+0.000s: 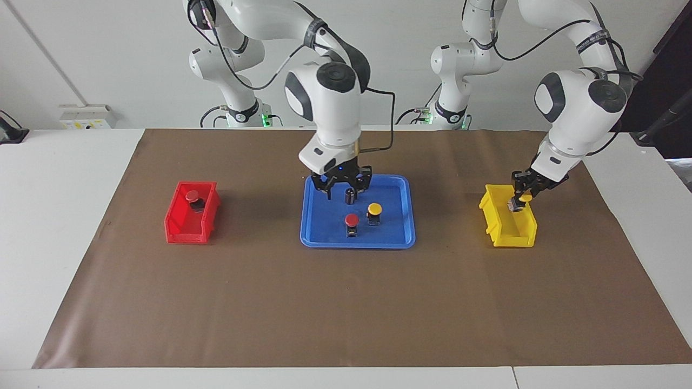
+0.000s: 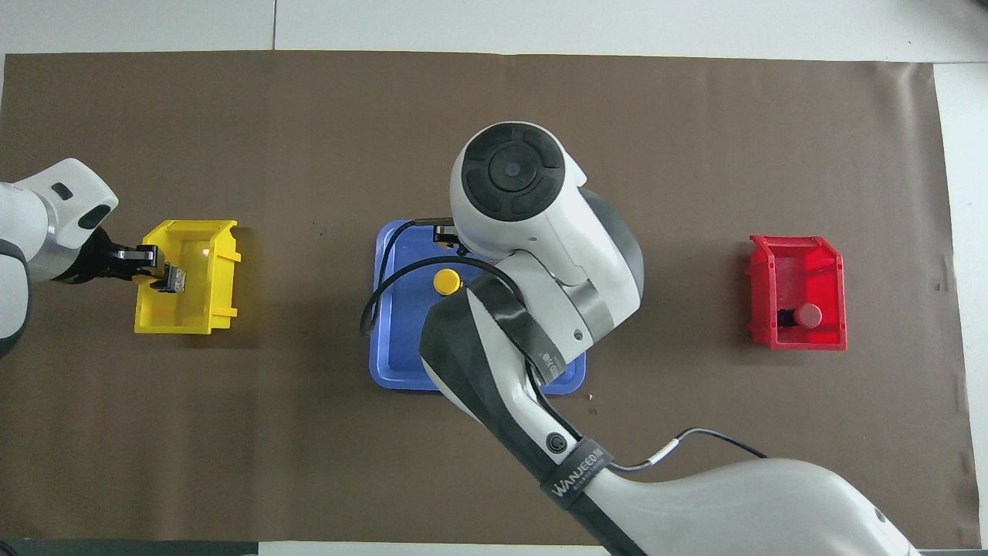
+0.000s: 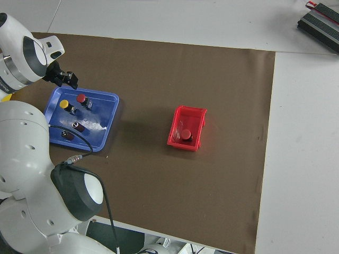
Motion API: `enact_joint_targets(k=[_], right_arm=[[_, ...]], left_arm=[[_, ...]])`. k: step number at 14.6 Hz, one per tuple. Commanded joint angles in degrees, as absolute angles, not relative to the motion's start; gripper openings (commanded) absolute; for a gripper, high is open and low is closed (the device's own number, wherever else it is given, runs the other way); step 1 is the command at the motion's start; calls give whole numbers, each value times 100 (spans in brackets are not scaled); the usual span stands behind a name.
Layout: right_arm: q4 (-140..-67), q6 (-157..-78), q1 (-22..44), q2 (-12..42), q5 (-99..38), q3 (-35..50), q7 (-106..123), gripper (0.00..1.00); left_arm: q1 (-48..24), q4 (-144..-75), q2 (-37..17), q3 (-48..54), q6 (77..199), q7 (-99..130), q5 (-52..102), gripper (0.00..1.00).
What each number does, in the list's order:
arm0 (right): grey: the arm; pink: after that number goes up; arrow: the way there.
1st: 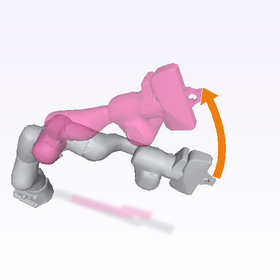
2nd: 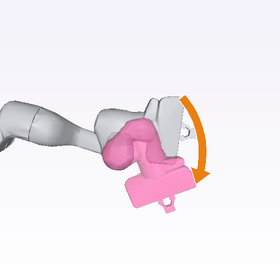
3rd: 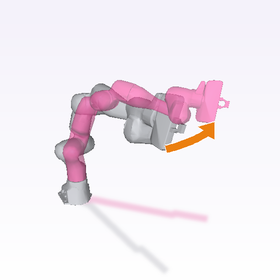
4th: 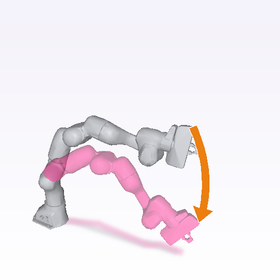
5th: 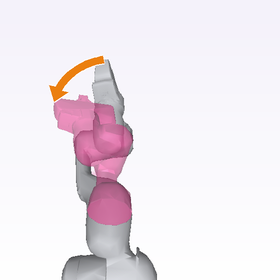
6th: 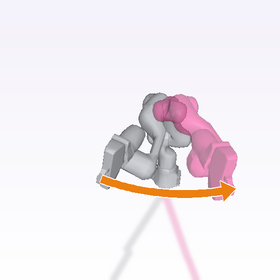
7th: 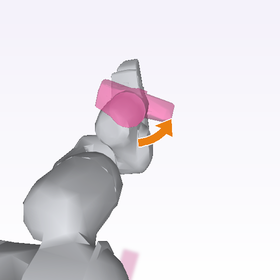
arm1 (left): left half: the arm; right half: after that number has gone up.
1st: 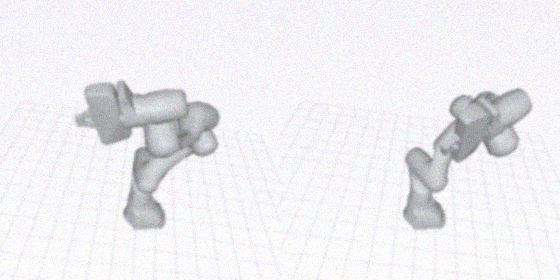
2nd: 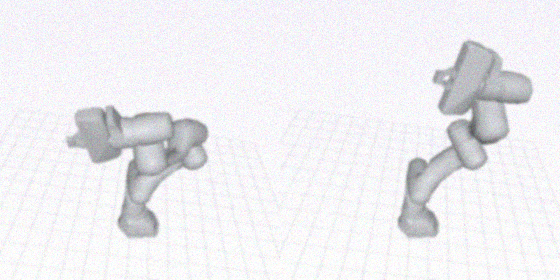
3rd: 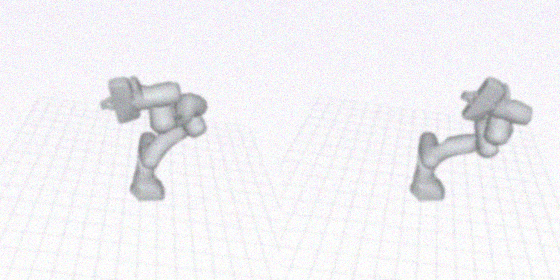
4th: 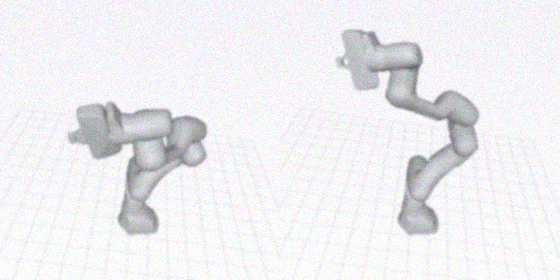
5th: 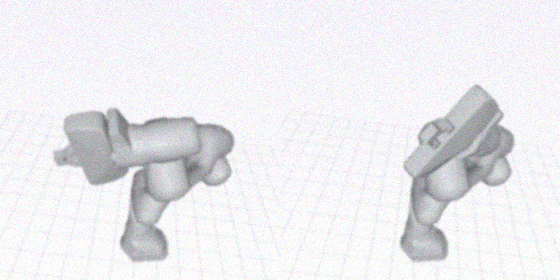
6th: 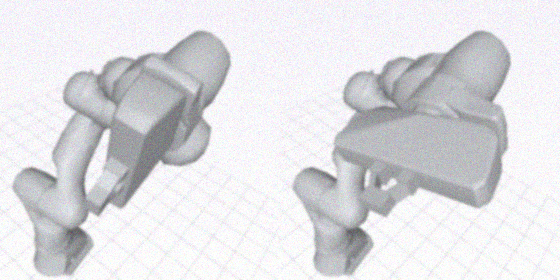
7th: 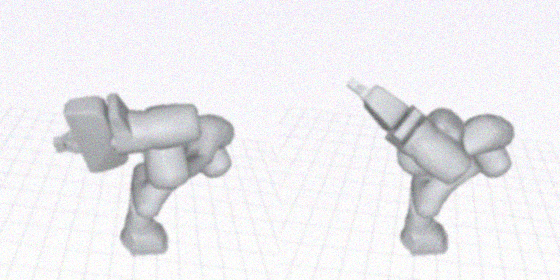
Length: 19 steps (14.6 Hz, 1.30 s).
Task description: Sort red and yellow buttons by color
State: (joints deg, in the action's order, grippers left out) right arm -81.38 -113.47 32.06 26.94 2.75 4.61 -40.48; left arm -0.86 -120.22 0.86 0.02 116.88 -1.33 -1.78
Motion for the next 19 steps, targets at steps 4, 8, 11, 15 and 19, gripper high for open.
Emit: enact_joint_targets(k=[4, 8, 11, 15, 19], right_arm=[[-8630, -12084, 3120, 2848, 369, 439, -4104, 71], [-9350, -12610, 3120, 2620, 369, 448, -4078, 71], [-9518, -12674, 3111, 2558, 369, 439, -4043, 69], [-9703, -12815, 3111, 2514, 369, 448, -4026, 39], [-9004, -11959, 2928, 2505, 360, 422, -3772, 13]], left_arm=[[-61, -12945, 255, 70, 12558, -115, -272, 1], [-88, -13069, 255, 79, 12621, -140, -272, 7], [-79, -13061, 255, 79, 12639, -106, -272, 58], [-35, -12999, 229, 79, 12621, -158, -272, 57], [-79, -11913, 53, 70, 11527, -158, -290, 100]])
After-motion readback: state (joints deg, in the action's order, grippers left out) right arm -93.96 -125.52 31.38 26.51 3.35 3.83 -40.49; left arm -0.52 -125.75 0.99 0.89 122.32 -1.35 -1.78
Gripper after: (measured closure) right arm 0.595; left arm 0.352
